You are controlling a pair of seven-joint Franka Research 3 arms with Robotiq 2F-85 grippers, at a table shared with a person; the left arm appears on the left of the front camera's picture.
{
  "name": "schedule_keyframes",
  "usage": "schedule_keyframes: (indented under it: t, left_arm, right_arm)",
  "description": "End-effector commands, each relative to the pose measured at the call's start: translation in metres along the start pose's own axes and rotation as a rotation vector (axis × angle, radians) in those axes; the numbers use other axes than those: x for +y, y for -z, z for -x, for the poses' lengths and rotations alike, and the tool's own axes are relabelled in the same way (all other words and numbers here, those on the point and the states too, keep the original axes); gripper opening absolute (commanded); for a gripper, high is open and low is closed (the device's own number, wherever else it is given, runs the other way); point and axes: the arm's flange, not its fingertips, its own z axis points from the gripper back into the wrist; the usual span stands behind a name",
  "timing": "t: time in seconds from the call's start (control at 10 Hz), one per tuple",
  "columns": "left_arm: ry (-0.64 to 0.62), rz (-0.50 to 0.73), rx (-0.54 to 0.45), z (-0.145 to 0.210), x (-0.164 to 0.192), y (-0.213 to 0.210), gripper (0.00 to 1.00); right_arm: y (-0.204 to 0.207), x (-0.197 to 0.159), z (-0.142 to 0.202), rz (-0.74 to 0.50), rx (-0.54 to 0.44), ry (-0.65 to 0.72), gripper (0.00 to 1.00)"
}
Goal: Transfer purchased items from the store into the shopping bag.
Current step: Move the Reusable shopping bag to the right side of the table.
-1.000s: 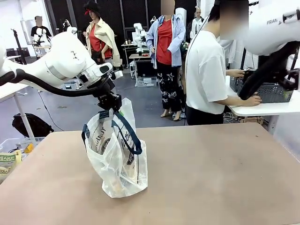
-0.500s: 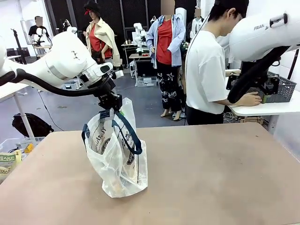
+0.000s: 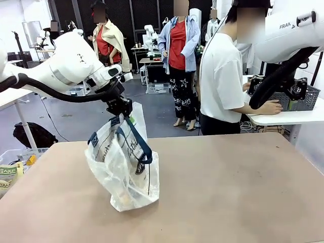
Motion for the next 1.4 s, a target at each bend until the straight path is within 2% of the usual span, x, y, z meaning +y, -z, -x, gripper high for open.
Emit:
schedule_keyframes:
  t: [0.0,0.1,0.2,0.3,0.4,0.8,1.0,1.3]
  left_arm:
    - [-0.015,-0.074,-0.092,-0.047,0.01,-0.033,0.0]
    - [-0.007,-0.083,-0.065,-0.065,0.019,-0.05,0.0]
    - [-0.049,-0.129,-0.079,-0.086,0.035,-0.067,0.0]
    - [-0.112,-0.149,-0.048,-0.101,0.054,-0.084,0.0]
    - [-0.177,-0.183,-0.036,-0.106,0.077,-0.101,0.0]
    - [-0.418,-0.255,-0.122,-0.078,0.157,-0.167,0.0]
    - [-0.55,-0.301,-0.149,-0.05,0.198,-0.202,0.0]
    - [-0.673,-0.391,-0.121,0.0,0.225,-0.233,0.0]
  right_arm:
    - [0.002,-0.001,0.004,0.018,-0.003,0.005,1.0]
    - [0.002,-0.001,0.004,0.018,-0.003,0.005,1.0]
    - [0.002,-0.001,0.004,0.018,-0.003,0.005,1.0]
    - [0.002,-0.001,0.004,0.018,-0.003,0.005,1.0]
    - [0.002,-0.001,0.004,0.018,-0.003,0.005,1.0]
    - [0.002,-0.001,0.004,0.018,-0.003,0.005,1.0]
    - [0.002,-0.001,0.004,0.018,-0.003,0.005,1.0]
    - [0.002,-0.001,0.004,0.018,-0.003,0.005,1.0]
